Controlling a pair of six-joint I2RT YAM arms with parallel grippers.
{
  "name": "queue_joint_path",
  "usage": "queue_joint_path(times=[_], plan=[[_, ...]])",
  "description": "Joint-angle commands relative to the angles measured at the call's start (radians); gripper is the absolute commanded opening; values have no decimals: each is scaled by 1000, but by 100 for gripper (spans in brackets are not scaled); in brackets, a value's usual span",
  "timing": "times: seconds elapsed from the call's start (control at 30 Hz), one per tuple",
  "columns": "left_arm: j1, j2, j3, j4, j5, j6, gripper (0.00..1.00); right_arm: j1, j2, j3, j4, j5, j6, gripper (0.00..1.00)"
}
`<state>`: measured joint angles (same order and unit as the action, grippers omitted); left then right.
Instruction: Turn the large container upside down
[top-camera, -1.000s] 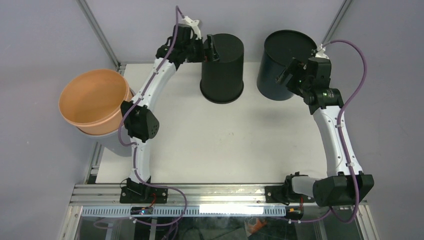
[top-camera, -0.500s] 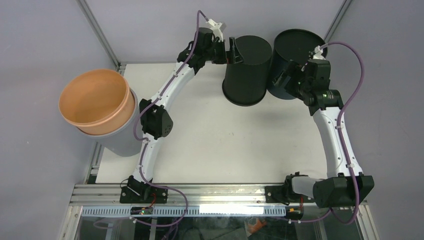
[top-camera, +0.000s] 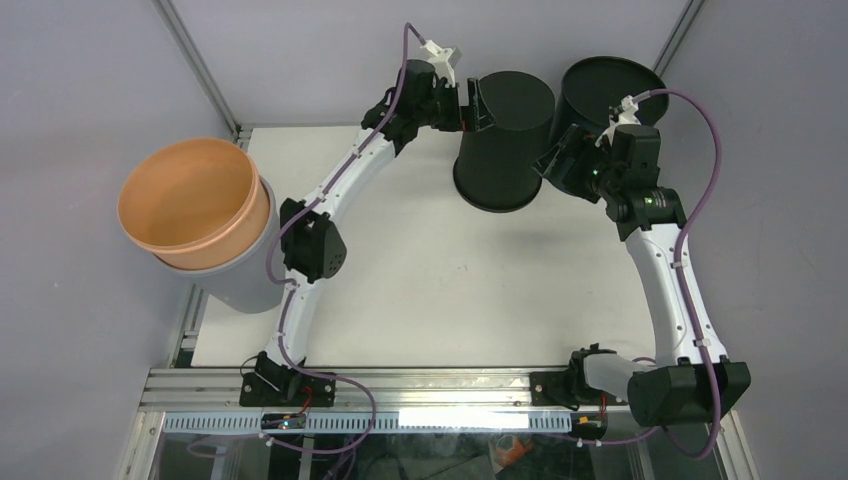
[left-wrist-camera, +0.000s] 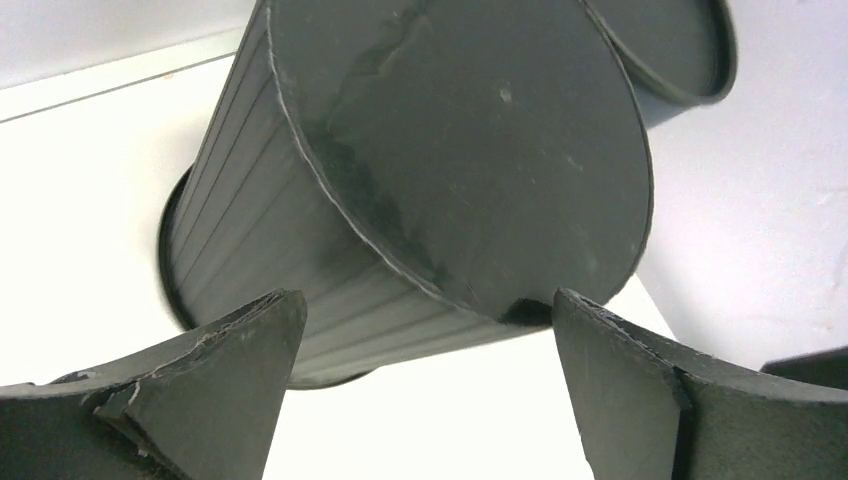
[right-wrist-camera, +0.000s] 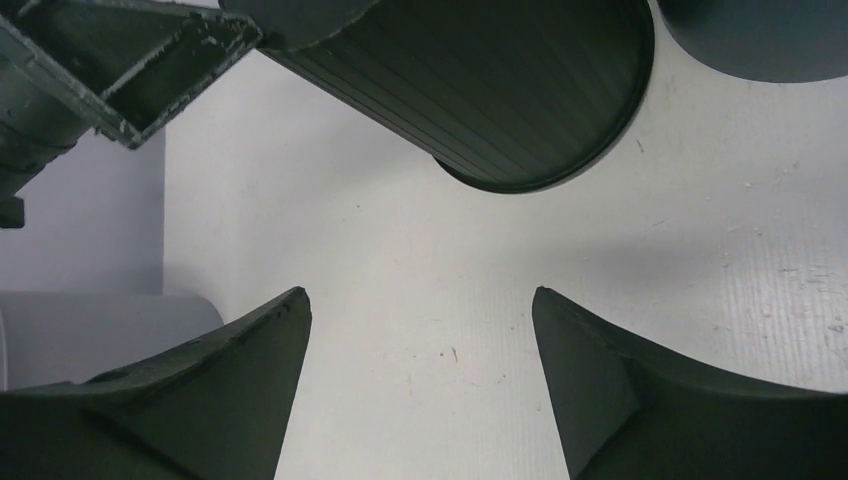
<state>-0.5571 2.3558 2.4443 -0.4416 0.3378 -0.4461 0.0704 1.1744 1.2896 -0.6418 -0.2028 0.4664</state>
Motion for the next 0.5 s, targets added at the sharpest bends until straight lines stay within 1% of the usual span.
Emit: queue_joint_path(times=[0.0,0.13,0.2,0.33,0.47], plan=[[-25,-260,-80,-108,-53,147,99,9,-16,44,65,-51,6,85],[-36,-483,-263,-135,-141,204,99,12,-6,68,77,-45,-8,85],[-37,-563,-332,-150,-184,232,99,12,3,74,88,-47,-10,86],[-40,-636,-346,-241,-247,249,99,33,37,82,109,-66,-12,86],[-46,-754,-403,-300,-374,270,99,111,68,98,115,-47,-18,87]])
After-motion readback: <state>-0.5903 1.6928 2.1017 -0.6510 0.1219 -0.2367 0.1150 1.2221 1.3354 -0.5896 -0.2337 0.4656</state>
